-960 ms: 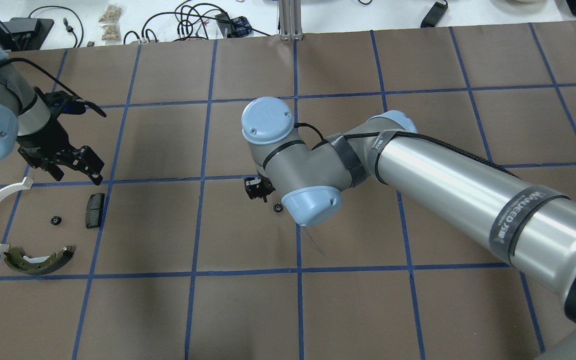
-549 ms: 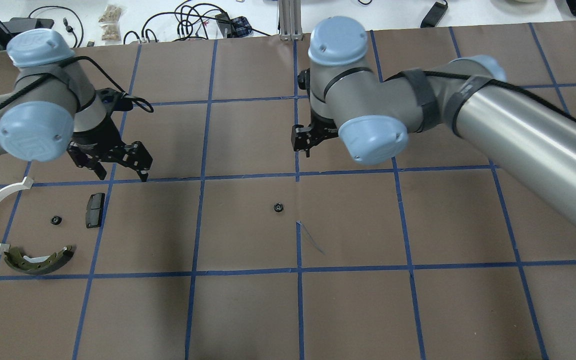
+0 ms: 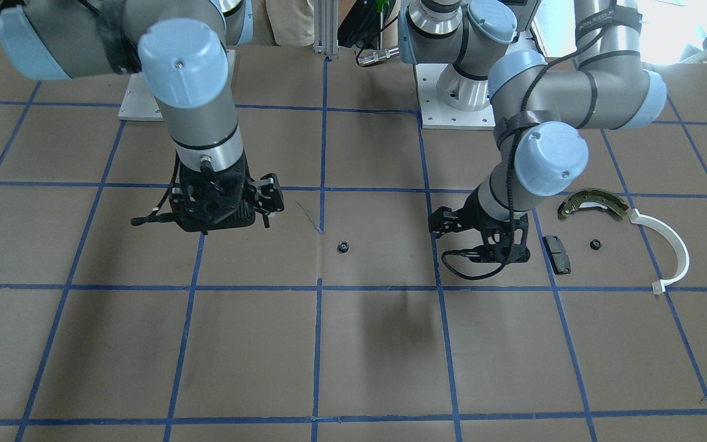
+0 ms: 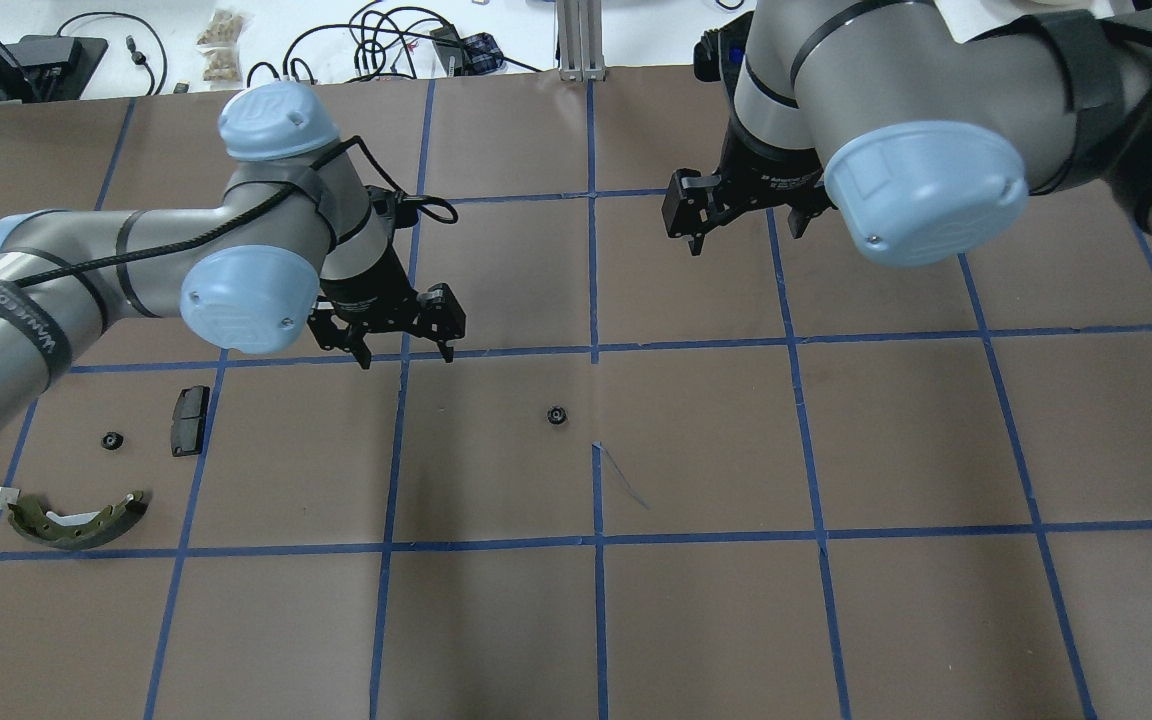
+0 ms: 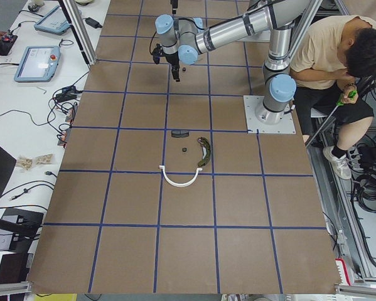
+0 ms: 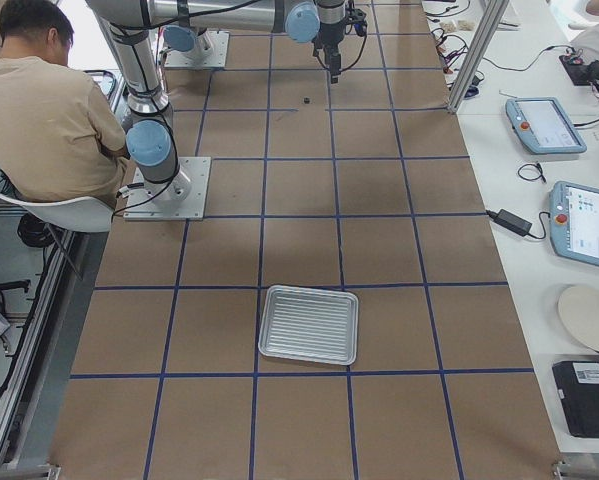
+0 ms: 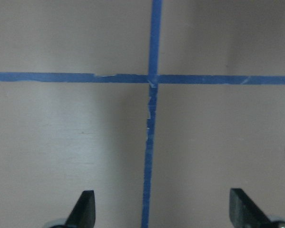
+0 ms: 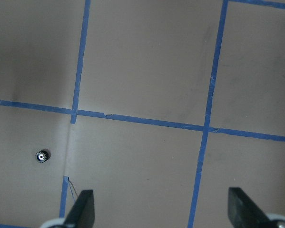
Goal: Place bearing gear from tray to pile
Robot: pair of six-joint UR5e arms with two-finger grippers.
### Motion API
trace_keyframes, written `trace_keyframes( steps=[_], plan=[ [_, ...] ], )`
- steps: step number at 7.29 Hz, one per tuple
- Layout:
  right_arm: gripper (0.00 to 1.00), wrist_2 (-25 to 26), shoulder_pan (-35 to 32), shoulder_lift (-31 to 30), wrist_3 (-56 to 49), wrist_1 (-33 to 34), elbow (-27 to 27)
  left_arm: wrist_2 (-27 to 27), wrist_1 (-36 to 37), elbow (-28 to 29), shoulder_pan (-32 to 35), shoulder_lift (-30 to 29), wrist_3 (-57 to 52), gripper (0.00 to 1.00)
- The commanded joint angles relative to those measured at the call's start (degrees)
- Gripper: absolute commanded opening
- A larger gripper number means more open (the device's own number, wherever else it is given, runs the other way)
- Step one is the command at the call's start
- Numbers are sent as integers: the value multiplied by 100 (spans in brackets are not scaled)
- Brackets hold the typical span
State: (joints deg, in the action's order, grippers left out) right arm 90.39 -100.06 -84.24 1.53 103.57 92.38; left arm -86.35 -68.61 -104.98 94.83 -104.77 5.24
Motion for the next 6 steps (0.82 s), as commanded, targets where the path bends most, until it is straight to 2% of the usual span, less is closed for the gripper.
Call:
trace_keyframes(
  steps=[1, 2, 5, 6],
  plan=[
    [100, 14, 222, -93, -588, -293, -194, 13, 634, -48, 587, -288, 450, 100],
    [100, 31, 415, -145, -931, -328, -194, 5, 1038, -171, 790, -429, 660, 100],
    [100, -12, 548, -593, -918, -775, -116, -83, 2155, -645, 1327, -746, 995, 100],
    [100, -12, 584, -585, -909, -872, -89, -75, 2237, -655, 1406, -808, 1092, 100]
  ],
)
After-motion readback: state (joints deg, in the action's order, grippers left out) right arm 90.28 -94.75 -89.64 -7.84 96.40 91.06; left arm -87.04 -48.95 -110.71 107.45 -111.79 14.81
